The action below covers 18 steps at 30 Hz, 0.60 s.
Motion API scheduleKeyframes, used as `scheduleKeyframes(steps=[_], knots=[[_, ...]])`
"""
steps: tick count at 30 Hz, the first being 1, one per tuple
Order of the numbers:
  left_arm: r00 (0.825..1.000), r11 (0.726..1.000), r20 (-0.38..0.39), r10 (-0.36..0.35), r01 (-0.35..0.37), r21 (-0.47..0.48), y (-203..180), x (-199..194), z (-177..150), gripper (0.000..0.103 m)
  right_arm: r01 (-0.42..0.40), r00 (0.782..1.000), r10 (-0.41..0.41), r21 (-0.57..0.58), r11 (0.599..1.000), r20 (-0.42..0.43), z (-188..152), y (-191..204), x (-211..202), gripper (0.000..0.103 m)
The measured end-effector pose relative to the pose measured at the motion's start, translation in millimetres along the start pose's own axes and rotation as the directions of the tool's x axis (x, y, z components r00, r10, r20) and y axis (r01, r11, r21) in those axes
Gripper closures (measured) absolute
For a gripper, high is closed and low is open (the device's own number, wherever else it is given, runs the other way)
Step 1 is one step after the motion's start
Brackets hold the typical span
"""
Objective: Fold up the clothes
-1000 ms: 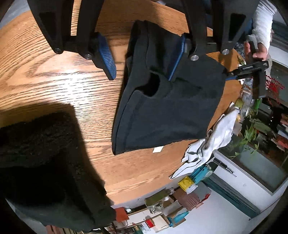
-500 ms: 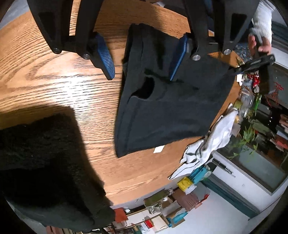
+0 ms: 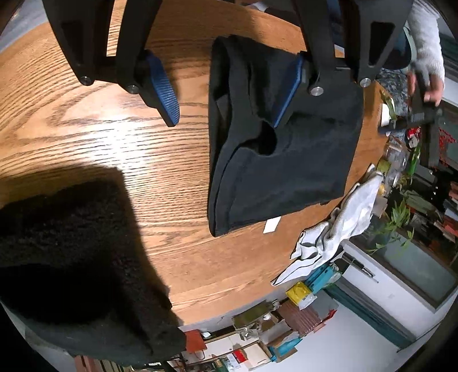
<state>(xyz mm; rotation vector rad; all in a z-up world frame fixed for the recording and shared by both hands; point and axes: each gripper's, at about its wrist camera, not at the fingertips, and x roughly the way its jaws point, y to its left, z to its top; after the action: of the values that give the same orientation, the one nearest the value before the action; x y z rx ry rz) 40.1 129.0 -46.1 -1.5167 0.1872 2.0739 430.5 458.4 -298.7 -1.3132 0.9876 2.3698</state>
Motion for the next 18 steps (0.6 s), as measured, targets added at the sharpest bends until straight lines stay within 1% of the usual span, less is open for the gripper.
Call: scheduleKeyframes(steps=[2,4,6,7,9,12,13,14,15,16,17,18], knots=[[0.998,1.000,0.056,0.012,-0.012,0.003,-2,16,27,0.030,-0.005,1.000,0.005,0.022,1.000,0.011,3,-1,1,0.032],[0.998,0.999,0.052,0.022,-0.023,0.023,-9,40,47,0.030,-0.004,1.000,0.003,0.041,0.999,0.015,5,-3,3,0.032],[0.999,0.998,0.038,0.015,-0.017,0.057,-27,56,56,0.030,0.003,1.000,-0.003,0.051,0.999,0.006,5,-5,6,0.032],[0.999,0.997,0.032,0.005,-0.007,0.072,-24,55,60,0.030,0.010,1.000,-0.010,0.052,0.999,0.000,4,-7,7,0.032],[1.000,0.995,0.026,-0.010,0.008,0.101,-26,58,55,0.030,0.024,1.000,-0.024,0.054,0.998,-0.012,2,-12,10,0.032],[1.000,0.991,0.018,0.005,-0.008,0.131,-36,65,59,0.034,0.045,0.999,-0.043,0.067,0.997,-0.027,2,-21,14,0.032],[1.000,0.991,0.014,0.005,-0.007,0.135,-38,69,58,0.045,0.047,0.999,-0.044,0.073,0.996,-0.032,2,-23,15,0.032],[1.000,0.990,0.010,0.005,-0.006,0.140,-41,73,58,0.060,0.046,0.998,-0.043,0.079,0.996,-0.035,2,-25,16,0.032],[1.000,0.990,0.012,0.004,-0.005,0.142,-43,75,58,0.064,0.045,0.998,-0.042,0.086,0.995,-0.039,2,-27,17,0.032],[1.000,0.990,0.023,0.002,-0.005,0.140,-44,71,58,0.071,0.042,0.998,-0.038,0.089,0.995,-0.041,2,-28,17,0.032],[1.000,0.991,0.030,-0.007,0.003,0.134,-44,69,58,0.086,0.040,0.999,-0.036,0.088,0.995,-0.040,3,-27,18,0.032],[0.999,0.993,0.027,-0.027,0.024,0.119,-43,69,60,0.089,0.040,0.999,-0.037,0.086,0.995,-0.038,3,-26,18,0.032]])
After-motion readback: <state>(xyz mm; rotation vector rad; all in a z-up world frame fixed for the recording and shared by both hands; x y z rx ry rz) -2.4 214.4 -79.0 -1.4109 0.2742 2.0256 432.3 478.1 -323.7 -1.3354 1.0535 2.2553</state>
